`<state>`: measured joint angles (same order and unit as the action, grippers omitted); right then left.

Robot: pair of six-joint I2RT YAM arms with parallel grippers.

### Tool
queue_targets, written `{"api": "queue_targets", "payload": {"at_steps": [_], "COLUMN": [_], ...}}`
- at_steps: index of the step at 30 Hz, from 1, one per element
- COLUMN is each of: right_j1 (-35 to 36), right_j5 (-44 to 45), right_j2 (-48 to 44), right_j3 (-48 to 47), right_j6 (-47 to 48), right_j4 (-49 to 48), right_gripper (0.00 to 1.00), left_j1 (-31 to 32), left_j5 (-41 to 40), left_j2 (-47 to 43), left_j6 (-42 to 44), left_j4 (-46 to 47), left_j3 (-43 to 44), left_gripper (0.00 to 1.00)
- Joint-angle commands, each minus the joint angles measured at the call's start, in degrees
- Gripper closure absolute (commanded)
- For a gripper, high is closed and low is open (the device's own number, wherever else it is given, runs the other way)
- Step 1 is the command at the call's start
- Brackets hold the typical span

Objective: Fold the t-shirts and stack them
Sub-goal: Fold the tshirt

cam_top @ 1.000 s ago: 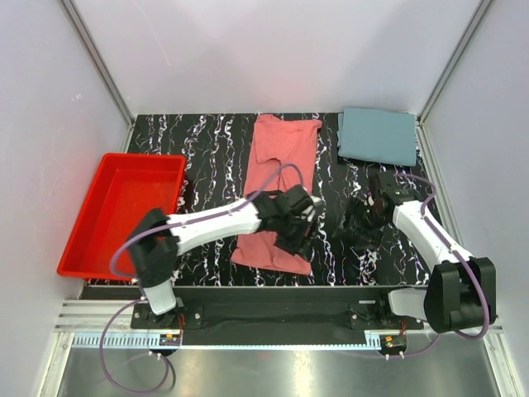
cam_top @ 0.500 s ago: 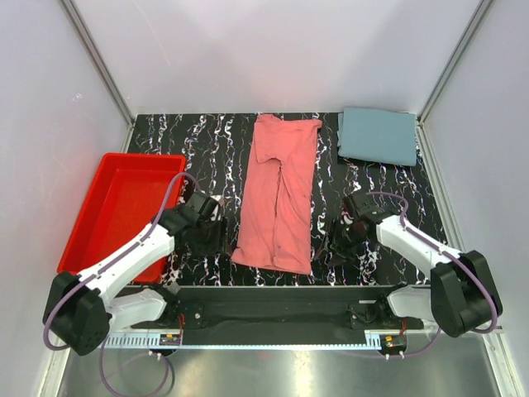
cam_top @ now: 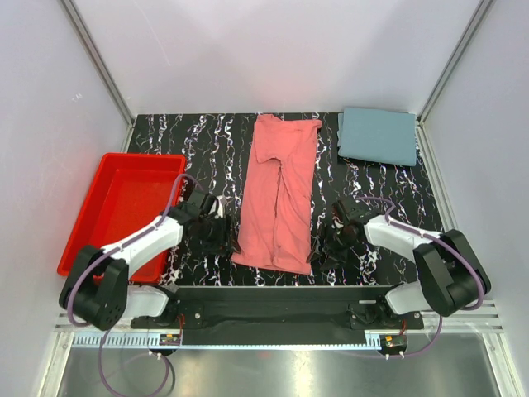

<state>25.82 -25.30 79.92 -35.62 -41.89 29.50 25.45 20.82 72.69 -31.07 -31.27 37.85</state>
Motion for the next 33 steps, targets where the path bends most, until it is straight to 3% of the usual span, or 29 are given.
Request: {"api": "queue_targets", "payload": {"at_steps": [1,8,14,18,20,21,23,24,26,30,33], "right_j1": [0.8,1.2,2.3,3.4,3.5,3.5,3.5,3.5,3.6,3.4,3.4], "right_j5": [-1.6,-0.8,-1.4,-1.8,-1.8,-1.8,-1.9,-1.9,-1.4,3.4,1.0], "right_j2": [1.3,4.7,5.9,6.0,6.4,6.8,7.1,6.7,5.2,-4.2,-0.1], "right_j3": [1.2,-0.3,-0.4,-0.1,0.2,0.2,-0.2,-0.5,-2.9,-4.0,0.0], "right_j6": [-1.6,0.3,0.1,-0.6,-0.8,-1.0,-1.1,-1.1,-1.4,-3.4,-3.5], "right_j4": [-4.6,-5.3,-5.8,-6.3,-6.4,-6.4,-6.0,-5.8,-2.0,2.6,0.5], "right_gripper": [0.39,0.44,0.44,0.46,0.51,0.6,0.7,0.86,1.0,1.0,1.0], "left_j1": [-0.2,-0.2,-0.2,-0.1,-0.2,-0.2,-0.2,-0.2,-0.2,-0.2,-0.2], "left_j5": [3.4,-0.5,1.5,3.2,4.9,5.4,6.7,7.0,8.1,5.0,8.3], "left_j2": [2.2,7.0,9.3,9.3,9.3,9.0,7.7,7.0,2.8,-3.9,0.1], "left_j6": [2.0,6.4,5.5,3.8,2.3,1.5,-0.6,-1.3,-3.5,-9.4,-11.4], "left_j4": [5.1,4.2,5.4,5.7,6.0,5.8,4.8,4.0,1.5,-0.6,2.3], "left_j3": [0.2,2.8,1.5,0.0,-0.2,-0.3,-0.2,0.1,1.8,-0.8,-5.8], "left_gripper": [0.39,0.43,0.45,0.52,0.59,0.63,0.8,0.86,0.98,1.0,1.0]}}
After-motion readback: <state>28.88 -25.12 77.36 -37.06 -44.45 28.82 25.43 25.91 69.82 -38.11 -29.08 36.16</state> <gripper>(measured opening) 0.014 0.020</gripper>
